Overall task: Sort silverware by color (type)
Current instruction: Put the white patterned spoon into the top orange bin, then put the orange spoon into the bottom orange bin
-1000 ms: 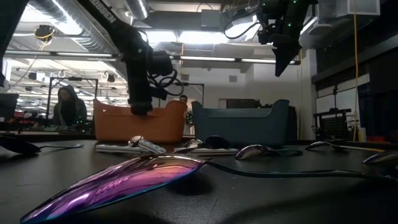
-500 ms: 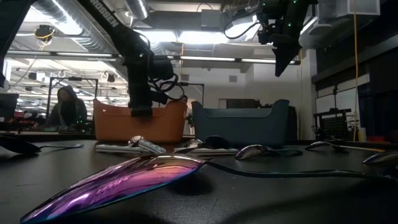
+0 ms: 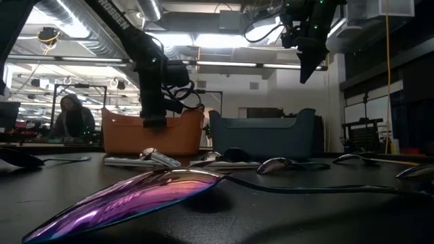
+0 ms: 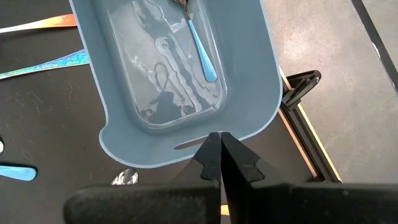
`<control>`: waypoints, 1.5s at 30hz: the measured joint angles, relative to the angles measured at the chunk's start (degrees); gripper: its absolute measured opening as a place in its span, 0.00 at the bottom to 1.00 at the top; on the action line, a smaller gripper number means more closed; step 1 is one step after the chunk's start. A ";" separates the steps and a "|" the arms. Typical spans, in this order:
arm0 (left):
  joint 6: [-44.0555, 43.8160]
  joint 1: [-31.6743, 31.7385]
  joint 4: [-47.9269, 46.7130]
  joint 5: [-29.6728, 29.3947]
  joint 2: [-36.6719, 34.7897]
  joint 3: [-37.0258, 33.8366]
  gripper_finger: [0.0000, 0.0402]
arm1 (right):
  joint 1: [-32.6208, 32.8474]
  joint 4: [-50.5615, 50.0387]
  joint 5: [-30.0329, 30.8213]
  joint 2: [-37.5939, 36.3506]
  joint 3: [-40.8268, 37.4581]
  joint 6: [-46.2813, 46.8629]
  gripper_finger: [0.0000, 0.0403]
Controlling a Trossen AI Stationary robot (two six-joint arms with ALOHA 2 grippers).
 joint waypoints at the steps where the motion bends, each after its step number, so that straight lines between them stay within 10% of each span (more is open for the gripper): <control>1: 0.00 0.00 0.00 -0.02 0.00 0.00 0.23 | 0.00 -0.01 0.01 0.00 0.00 0.00 0.00; 22: -2.49 -6.36 -0.08 0.05 -11.50 0.00 0.22 | -0.02 -5.38 -0.57 0.00 0.00 2.32 0.00; 37: -8.50 -19.03 -0.11 0.11 -16.58 0.00 0.22 | 0.58 -6.41 -21.83 0.00 -0.10 12.16 0.00; 45: -10.50 -25.45 -0.13 0.31 -16.57 0.00 0.22 | 9.67 -6.61 -22.65 -0.02 -3.97 13.92 0.00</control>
